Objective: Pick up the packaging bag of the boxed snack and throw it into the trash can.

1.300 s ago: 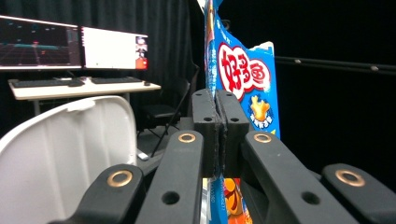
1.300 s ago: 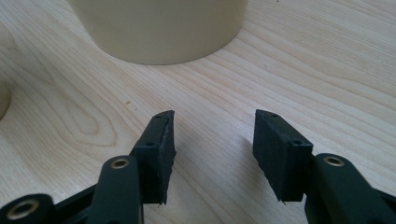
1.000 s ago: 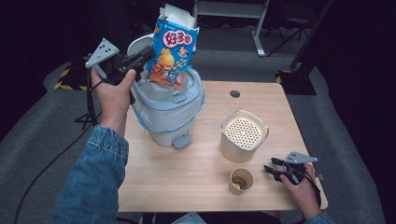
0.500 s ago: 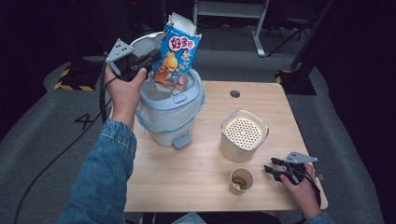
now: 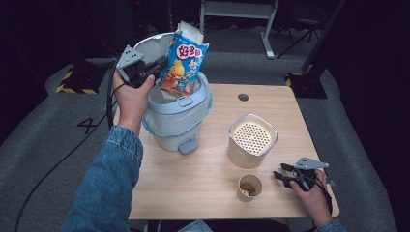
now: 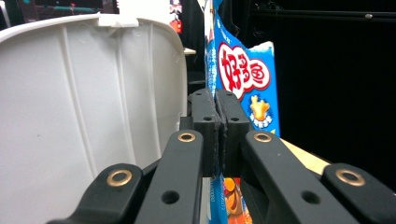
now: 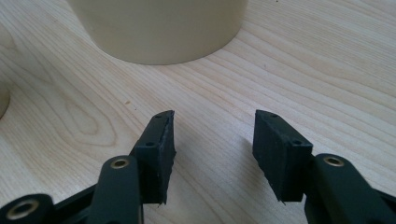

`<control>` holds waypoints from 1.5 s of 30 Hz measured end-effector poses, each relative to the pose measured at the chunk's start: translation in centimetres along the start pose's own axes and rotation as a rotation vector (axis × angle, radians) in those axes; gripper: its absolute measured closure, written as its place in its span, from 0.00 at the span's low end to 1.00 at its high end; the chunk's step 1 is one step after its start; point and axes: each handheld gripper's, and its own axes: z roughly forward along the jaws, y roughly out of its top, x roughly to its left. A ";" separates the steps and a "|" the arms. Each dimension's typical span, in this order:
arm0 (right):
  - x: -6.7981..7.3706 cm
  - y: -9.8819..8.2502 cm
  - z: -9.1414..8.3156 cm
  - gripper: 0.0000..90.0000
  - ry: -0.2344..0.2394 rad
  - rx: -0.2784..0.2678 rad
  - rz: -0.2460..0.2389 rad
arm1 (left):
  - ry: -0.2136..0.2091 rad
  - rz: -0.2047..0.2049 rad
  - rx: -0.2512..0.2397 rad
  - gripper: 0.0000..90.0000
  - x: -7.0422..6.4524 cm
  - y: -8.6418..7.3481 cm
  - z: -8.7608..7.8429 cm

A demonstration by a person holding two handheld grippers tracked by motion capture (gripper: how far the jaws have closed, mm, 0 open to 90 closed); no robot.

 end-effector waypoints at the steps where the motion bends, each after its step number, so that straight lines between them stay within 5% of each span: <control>1: 0.0 0.0 0.0 0.54 0.000 0.000 0.000 | 0.005 0.004 0.000 0.98 0.0 -0.1 0.1; 6: 0.0 0.0 0.0 0.54 0.000 0.000 0.000 | -0.003 -0.002 0.022 0.95 0.0 -0.6 0.4; 8: 0.0 0.0 0.0 0.54 0.000 0.000 0.001 | -0.041 -0.032 0.049 0.83 0.0 -0.9 0.5; 9: 0.0 0.0 0.0 0.54 0.000 0.000 0.000 | -0.053 -0.060 0.090 0.64 -0.1 -1.3 0.4; 11: 0.0 0.0 0.0 0.54 0.001 0.000 0.001 | -0.049 -0.026 0.155 0.47 -0.1 -1.4 0.0; 14: 0.0 0.0 0.0 0.54 0.002 0.000 0.002 | -0.031 0.004 0.162 0.36 -0.1 -1.4 -1.2; 20: 0.0 0.0 0.0 0.54 0.002 0.000 0.003 | -0.048 -0.004 0.123 0.34 0.2 -1.3 -3.7; 30: 0.0 0.0 0.0 0.52 -0.003 0.003 0.007 | -0.165 0.073 0.198 0.35 -1.6 -2.3 -7.6; 40: 0.0 0.1 0.1 0.40 0.001 0.014 0.005 | -0.232 0.118 0.254 0.34 -3.4 -3.7 -9.9; 43: 0.1 0.2 0.2 0.30 0.002 0.024 0.002 | -0.252 0.120 0.260 0.34 -4.1 -4.9 -10.8; 45: 0.1 0.1 0.0 0.39 0.004 0.017 -0.009 | -0.260 0.114 0.260 0.34 -4.3 -5.6 -11.1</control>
